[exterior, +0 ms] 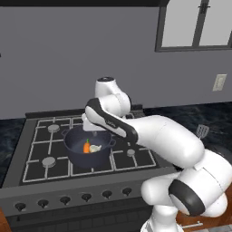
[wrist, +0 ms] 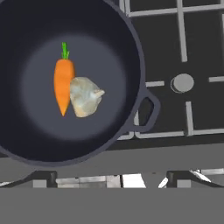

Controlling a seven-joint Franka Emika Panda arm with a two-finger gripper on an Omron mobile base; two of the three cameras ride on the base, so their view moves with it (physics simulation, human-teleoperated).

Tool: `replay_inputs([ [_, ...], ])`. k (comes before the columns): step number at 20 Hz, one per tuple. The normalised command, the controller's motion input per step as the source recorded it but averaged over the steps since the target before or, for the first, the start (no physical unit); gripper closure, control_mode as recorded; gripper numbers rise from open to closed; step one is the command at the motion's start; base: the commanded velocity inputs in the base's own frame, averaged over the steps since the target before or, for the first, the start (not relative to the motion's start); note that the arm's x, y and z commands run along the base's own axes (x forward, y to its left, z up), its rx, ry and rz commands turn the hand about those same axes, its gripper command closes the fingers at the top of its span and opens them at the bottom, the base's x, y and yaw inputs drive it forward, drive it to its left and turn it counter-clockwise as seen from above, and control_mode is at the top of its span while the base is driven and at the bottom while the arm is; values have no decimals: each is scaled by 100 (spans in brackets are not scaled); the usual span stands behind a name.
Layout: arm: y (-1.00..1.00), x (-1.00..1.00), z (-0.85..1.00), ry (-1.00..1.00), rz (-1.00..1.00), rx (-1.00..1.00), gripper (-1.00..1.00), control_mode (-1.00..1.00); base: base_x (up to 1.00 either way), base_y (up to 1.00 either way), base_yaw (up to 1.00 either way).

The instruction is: Put the carrot and garlic in the pot. Retrieve the spatula and lightly stir the vegetables in the pot.

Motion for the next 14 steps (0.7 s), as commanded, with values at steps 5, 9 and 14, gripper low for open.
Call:
replay_inputs([
  [5, -69, -43, 7, -5, 0, 0, -100, -100, 0, 0, 0],
  [9, -71, -41, 3, -7, 0, 0, -100, -100, 0, 0, 0],
  [14, -70, -20, 0, -1, -6, 0, -100, -100, 0, 0, 0],
])
